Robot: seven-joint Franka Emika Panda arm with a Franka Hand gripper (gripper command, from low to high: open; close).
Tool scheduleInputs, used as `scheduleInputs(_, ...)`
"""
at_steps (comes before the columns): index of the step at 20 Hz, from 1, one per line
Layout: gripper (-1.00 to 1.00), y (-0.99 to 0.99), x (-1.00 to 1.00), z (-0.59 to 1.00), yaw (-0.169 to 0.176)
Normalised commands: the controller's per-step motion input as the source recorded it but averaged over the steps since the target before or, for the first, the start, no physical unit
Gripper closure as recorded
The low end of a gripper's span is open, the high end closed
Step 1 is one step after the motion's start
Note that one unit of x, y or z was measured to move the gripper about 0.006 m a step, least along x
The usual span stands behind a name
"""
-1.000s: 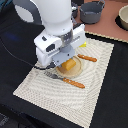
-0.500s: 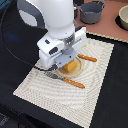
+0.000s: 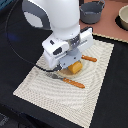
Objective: Interact with the objects in diverse but meaningful ways.
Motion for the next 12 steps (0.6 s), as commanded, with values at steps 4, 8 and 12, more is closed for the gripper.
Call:
scheduleInputs(4, -1.00, 0.31, 0.01, 0.53, 0.000)
scheduleInputs(8, -1.00, 0.26, 0.08, 1.00, -0.016)
scheduleInputs(12, -1.00, 0.28, 0.04, 1.00, -0.064)
